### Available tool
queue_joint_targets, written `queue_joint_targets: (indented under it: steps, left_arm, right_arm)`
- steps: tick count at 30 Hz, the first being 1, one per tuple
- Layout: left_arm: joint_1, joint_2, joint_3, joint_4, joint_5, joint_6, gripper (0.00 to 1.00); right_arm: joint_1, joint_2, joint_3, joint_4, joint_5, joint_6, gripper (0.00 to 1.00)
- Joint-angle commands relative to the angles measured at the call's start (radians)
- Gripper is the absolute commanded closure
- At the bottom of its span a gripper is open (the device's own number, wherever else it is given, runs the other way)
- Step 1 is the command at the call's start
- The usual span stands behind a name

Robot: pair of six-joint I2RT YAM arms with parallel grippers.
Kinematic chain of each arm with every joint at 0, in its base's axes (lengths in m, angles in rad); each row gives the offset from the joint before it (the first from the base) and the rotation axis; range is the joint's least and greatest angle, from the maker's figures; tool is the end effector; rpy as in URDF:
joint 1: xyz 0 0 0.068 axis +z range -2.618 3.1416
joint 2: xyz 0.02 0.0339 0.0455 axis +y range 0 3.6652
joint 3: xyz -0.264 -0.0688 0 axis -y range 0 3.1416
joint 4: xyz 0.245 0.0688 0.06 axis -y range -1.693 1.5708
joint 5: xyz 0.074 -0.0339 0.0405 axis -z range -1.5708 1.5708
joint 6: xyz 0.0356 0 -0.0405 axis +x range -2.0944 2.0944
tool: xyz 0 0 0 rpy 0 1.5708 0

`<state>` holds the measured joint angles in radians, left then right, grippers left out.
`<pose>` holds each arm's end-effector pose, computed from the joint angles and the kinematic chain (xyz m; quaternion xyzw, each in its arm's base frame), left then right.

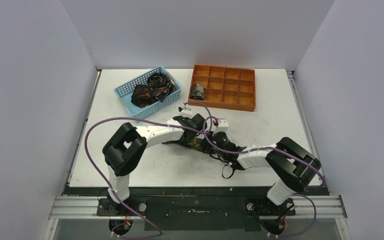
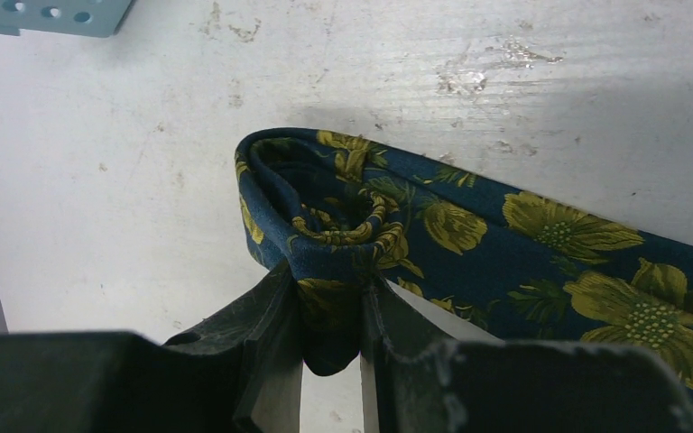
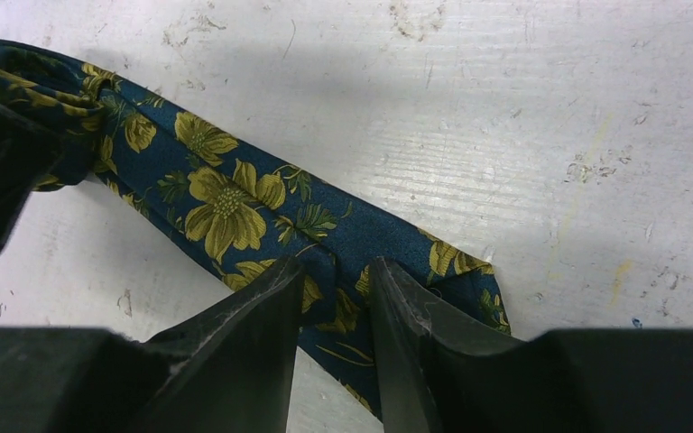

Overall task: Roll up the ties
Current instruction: Roll the tie at the center of the board.

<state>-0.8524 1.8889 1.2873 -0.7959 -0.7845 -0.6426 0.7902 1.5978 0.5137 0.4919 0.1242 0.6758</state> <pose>0.2530 -0.2512 0.1774 0.0635 0.9190 0.2249 0.3175 0.2040 0.1997 0.1279 -0.0212 0.8812 0.2732 0.3853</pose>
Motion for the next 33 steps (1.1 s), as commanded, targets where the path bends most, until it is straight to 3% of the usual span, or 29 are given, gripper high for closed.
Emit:
queue_joint_targets:
  steps: [1,9,16,33]
  left_arm:
    - [-0.014,0.062,0.052,0.039,0.031,-0.018,0.97]
    - [-0.021,0.082,0.041,0.094,0.118,-0.022,0.64]
    - [-0.026,-0.011,-0.007,0.152,0.197,-0.025,0.43]
    - [-0.024,-0.317,-0.069,0.157,0.292,-0.016,0.17]
  right_arm:
    - [-0.011,-0.031,-0.037,-0.121,-0.014,0.009,0.64]
    - [-0.012,-0.253,-0.041,-0.263,0.045,0.005,0.51]
    - [-0.019,-0.39,-0.058,-0.355,0.078,-0.01,0.49]
    - [-0.089,-0.462,0.012,-0.397,-0.113,-0.122,0.47]
